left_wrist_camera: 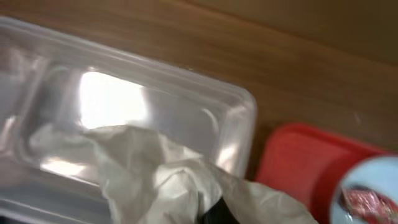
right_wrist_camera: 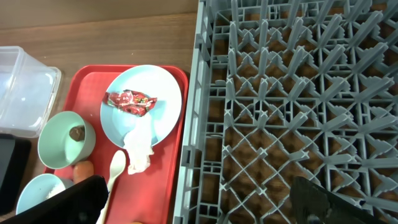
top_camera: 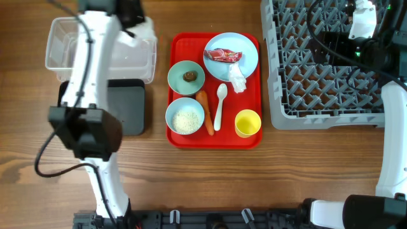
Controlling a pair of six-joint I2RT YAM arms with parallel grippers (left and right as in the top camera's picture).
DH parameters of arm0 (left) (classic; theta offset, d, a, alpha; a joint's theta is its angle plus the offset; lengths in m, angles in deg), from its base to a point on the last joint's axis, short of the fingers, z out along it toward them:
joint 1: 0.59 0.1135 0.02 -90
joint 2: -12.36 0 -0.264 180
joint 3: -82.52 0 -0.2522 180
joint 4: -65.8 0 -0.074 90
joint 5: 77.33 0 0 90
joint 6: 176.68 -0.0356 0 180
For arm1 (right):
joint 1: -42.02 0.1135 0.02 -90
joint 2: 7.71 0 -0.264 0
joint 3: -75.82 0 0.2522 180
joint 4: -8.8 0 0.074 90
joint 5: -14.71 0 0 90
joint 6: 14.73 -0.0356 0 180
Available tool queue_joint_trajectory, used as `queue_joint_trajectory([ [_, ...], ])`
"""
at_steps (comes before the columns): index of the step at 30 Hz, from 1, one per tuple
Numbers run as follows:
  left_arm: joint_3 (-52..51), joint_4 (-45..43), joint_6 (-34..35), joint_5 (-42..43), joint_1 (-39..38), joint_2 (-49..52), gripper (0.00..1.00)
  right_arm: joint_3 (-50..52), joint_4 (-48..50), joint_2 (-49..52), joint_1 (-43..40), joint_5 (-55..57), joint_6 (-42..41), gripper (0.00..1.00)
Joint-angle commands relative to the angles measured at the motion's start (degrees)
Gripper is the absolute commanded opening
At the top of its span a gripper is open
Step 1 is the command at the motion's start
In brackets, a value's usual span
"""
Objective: Sort waste into correct bins and load items into the dishwasher rack
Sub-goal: 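Carry the tissue left and drop it into the clear bin, then reach the left gripper back to the plate and grasp remaining tissue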
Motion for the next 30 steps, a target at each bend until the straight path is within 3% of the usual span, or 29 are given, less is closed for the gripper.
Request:
queue_joint_trajectory([
  [1,0.7,-3.5,-0.1,0.4,3.5,2.4,0.04,0.0,-0.1,0.8,-0.1,0.8,-0.4,0.97],
  [4,0.7,-5.6,-0.1,0.6,4.9,4.1,0.06,0.0,-0.1,0.8,-0.1,0.8,-0.5,0.97],
  [5,0.7,-6.1,-0.1,0.6,5.1,4.7,0.12,0.0,-0.2,0.8,-0.1,0.8,-0.4,0.97],
  [6,0.7,-6.3,-0.1,0.6,5.2,5.3,0.2,0.0,-0.3,0.8,-0.1,0.8,-0.4,0.97],
  [9,0.7,-6.3,-0.1,0.6,5.2,6.7,0.66,0.0,-0.9,0.8,-0.1,0.8,-0.4,0.97],
  [11,0.7,-6.3,-0.1,0.6,5.2,6.9,0.81,0.0,-0.9,0.8,-0.1,0.8,-0.4,0.97],
  [13,0.7,-7.0,-0.1,0.7,5.0,6.9,0.88,0.0,-0.8,0.8,-0.1,0.8,-0.4,0.97],
  [17,0.7,-7.8,-0.2,1.6,3.7,5.0,0.96,0.0,-0.7,0.8,-0.1,0.9,-0.3,0.97],
  [20,0.7,-7.8,-0.7,5.1,1.9,2.9,0.97,0.0,-0.7,0.8,-0.1,0.8,-0.3,0.97],
  [22,0.7,-7.2,-7.1,13.2,-1.5,1.4,0.95,0.0,-0.7,0.8,-0.1,0.8,-0.3,0.97],
  [24,0.7,-6.1,-7.9,16.0,-4.1,1.3,0.95,0.0,-0.7,0.8,-0.1,0.8,-0.3,0.97],
  [30,-2.4,-2.6,-11.0,16.7,-13.1,2.1,0.95,0.0,-0.7,0.8,-0.1,0.8,-0.3,0.98],
])
